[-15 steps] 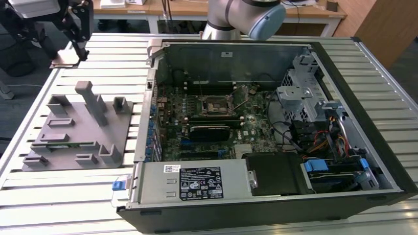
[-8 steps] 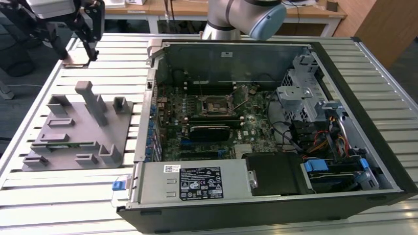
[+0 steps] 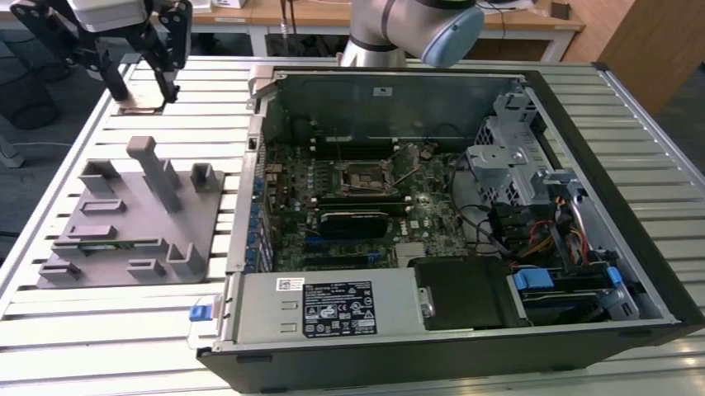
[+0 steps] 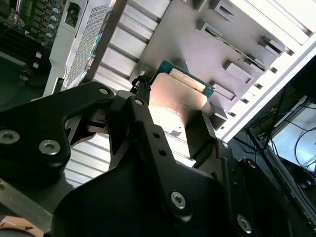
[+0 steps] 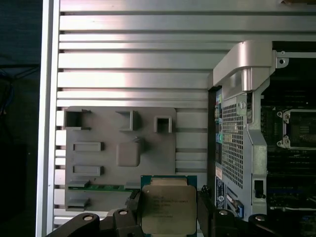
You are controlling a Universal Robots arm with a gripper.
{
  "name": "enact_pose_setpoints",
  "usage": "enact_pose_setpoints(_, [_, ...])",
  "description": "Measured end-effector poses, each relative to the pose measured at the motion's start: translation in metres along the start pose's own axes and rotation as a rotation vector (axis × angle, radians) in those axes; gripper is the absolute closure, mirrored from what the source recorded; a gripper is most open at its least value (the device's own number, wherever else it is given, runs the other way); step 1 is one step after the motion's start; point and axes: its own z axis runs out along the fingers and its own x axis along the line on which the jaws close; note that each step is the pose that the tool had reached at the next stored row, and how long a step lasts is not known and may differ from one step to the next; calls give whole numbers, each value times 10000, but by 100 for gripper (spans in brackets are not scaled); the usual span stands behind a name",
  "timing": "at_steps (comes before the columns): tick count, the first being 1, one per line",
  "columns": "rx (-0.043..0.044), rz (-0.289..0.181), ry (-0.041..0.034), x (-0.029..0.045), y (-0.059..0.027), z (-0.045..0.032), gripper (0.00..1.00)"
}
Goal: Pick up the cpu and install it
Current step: 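Pick up the cpu and move it towards the insertion slot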
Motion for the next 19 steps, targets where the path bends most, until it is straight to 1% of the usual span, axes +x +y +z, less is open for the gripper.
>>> enact_pose_setpoints(5, [0, 0, 1, -95, 0, -1, 47])
enact_pose_setpoints(10, [0, 1, 0, -216, 1, -3, 47])
enact_pose_setpoints(19, [0, 1, 0, -485, 1, -8, 47])
